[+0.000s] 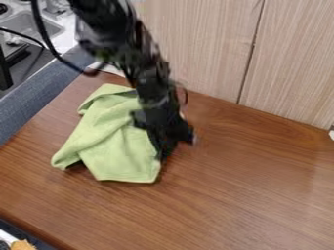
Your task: Unfold the cloth from left to right side of the table
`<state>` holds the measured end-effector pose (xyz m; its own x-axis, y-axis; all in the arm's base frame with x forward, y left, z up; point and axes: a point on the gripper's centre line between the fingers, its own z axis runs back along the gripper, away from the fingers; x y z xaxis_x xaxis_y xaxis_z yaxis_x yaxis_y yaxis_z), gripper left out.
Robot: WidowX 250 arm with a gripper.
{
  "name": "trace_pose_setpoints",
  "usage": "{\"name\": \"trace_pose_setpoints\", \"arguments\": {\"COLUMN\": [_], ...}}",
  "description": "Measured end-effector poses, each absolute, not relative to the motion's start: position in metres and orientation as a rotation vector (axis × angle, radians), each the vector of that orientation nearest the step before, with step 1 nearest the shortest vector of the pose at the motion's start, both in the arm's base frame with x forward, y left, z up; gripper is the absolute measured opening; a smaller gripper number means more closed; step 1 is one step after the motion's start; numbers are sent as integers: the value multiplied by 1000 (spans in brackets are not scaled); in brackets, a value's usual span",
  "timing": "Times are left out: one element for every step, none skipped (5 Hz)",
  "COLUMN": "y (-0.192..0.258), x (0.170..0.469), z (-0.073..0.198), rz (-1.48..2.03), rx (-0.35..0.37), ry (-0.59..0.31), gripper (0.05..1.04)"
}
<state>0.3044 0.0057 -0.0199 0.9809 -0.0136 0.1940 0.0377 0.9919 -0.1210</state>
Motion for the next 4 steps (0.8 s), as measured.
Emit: {"name": "trace_pose_setpoints", "arguments": {"y": [2, 3, 1, 0], "x": [305, 303, 299, 302], "z": [-23, -23, -20, -8], "rz": [-37, -48, -60, -81], "rx": [-125, -117, -128, -130], "ry": [-219, -210, -206, -232], "gripper": [106, 285, 560, 863]}}
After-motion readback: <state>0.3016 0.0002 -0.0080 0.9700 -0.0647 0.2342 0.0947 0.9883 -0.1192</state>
